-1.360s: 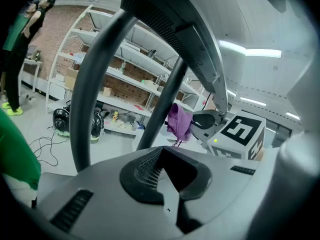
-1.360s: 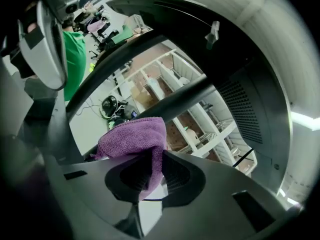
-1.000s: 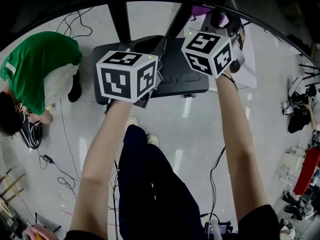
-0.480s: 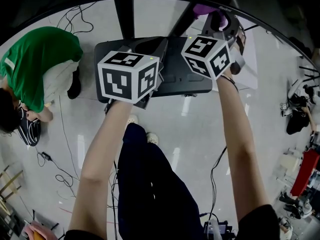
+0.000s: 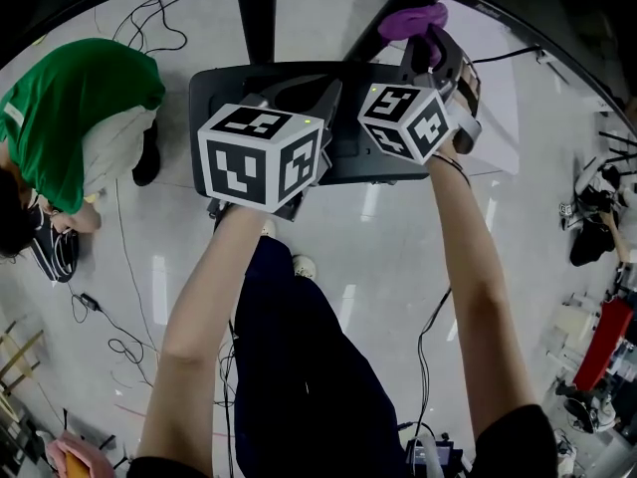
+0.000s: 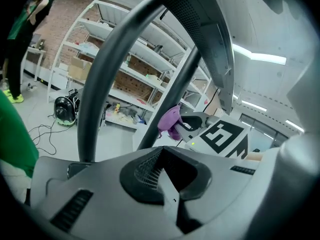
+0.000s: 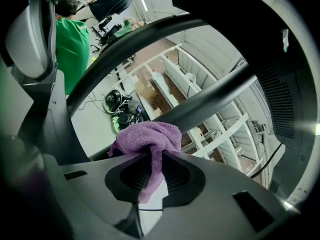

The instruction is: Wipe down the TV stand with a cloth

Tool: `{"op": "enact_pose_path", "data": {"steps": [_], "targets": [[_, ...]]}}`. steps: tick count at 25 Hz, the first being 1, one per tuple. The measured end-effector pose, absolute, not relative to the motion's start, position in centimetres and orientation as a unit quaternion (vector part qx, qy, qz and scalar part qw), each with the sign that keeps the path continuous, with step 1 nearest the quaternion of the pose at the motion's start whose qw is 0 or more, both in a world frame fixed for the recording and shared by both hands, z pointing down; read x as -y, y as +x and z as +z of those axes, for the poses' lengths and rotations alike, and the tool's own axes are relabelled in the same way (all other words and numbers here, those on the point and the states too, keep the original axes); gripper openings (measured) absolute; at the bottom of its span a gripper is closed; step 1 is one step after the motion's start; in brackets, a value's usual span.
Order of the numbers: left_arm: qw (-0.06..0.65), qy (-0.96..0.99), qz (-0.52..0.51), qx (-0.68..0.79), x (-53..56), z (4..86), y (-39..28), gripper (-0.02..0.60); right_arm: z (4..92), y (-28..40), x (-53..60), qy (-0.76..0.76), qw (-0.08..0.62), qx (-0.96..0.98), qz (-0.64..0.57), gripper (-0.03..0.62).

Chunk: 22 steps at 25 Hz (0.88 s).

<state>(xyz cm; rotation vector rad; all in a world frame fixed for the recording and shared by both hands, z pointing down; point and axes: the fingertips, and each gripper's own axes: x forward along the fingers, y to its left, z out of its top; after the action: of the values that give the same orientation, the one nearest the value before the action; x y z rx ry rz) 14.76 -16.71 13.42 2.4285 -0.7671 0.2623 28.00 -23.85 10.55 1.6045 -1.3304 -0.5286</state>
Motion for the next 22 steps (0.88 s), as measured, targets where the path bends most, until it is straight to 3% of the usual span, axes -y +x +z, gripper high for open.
{"op": "enact_pose_path", "data": {"steps": [22], "targets": [[0.301, 0.906, 0.1, 0.28, 15.7, 16.2, 12.1, 0.006, 23.6, 27.8, 24.0, 0.591, 0.561, 0.567, -0.121, 0.069]]}}
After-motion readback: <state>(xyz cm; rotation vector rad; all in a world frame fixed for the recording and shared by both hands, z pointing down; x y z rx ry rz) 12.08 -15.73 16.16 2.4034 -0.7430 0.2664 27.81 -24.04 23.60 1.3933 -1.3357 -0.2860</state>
